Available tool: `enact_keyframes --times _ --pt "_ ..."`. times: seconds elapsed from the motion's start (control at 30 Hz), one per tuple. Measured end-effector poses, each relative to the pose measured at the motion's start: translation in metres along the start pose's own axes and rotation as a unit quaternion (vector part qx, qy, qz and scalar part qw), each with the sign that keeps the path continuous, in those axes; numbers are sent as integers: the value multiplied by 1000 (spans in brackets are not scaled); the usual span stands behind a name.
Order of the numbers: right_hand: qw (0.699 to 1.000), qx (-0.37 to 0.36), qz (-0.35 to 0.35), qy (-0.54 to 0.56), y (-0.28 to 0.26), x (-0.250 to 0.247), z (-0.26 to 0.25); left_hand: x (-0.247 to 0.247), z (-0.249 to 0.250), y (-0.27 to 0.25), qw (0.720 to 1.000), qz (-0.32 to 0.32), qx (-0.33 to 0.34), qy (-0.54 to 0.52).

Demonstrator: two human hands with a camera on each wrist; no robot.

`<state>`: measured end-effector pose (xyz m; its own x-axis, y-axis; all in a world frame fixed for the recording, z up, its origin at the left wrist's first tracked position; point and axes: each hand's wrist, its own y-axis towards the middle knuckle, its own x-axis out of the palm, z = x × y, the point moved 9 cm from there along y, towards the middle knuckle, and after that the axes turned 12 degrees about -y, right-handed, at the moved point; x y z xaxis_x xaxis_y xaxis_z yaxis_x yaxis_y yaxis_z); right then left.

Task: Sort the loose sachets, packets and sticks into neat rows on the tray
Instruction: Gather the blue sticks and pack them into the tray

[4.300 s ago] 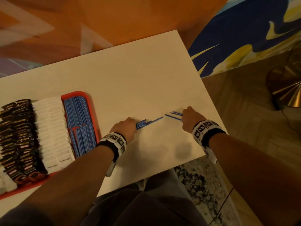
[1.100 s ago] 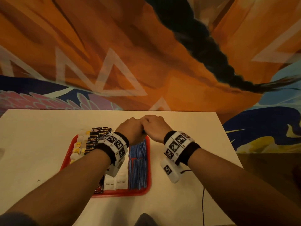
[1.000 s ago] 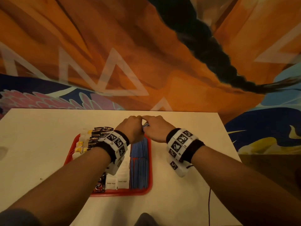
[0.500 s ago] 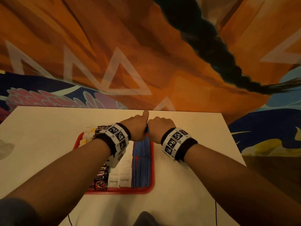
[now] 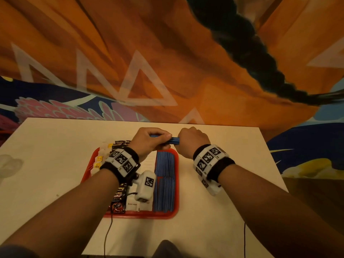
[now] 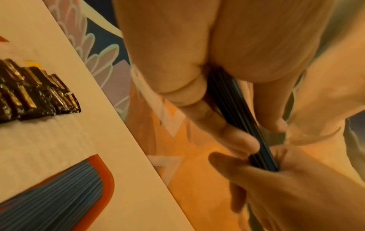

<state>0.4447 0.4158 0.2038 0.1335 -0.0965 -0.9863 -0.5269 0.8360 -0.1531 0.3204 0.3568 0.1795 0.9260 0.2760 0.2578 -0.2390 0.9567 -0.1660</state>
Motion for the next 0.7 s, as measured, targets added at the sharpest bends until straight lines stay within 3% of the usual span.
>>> enact_keyframes --times 0.1,0.17,0.23,0.33,0.37,0.43,0.5,0.57,0.6,0.7 --pt "991 -36 6 132 4 0 0 2 1 1 999 9 5 -32" --pt "957 -88 0 276 5 -3 2 -1 6 1 999 14 17 -43" --pt "890 -94 4 447 7 -7 11 -4 12 2 998 20 28 -51" --pt "737 16 29 676 10 0 29 0 15 3 998 23 29 -54" --pt "698 39 29 714 11 4 28 5 14 2 998 18 27 -52" --pt "668 49 9 743 12 11 15 17 10 1 999 8 22 -46" --pt "658 54 -7 751 12 16 8 20 5 1 999 6 16 -46" --pt "673 35 -25 739 12 18 7 17 3 2 999 -1 10 -40" --pt "708 9 -44 705 12 19 6 14 2 2 999 -3 7 -32" --pt "859 -90 -149 481 4 32 -8 4 -1 4 1000 -4 3 20"
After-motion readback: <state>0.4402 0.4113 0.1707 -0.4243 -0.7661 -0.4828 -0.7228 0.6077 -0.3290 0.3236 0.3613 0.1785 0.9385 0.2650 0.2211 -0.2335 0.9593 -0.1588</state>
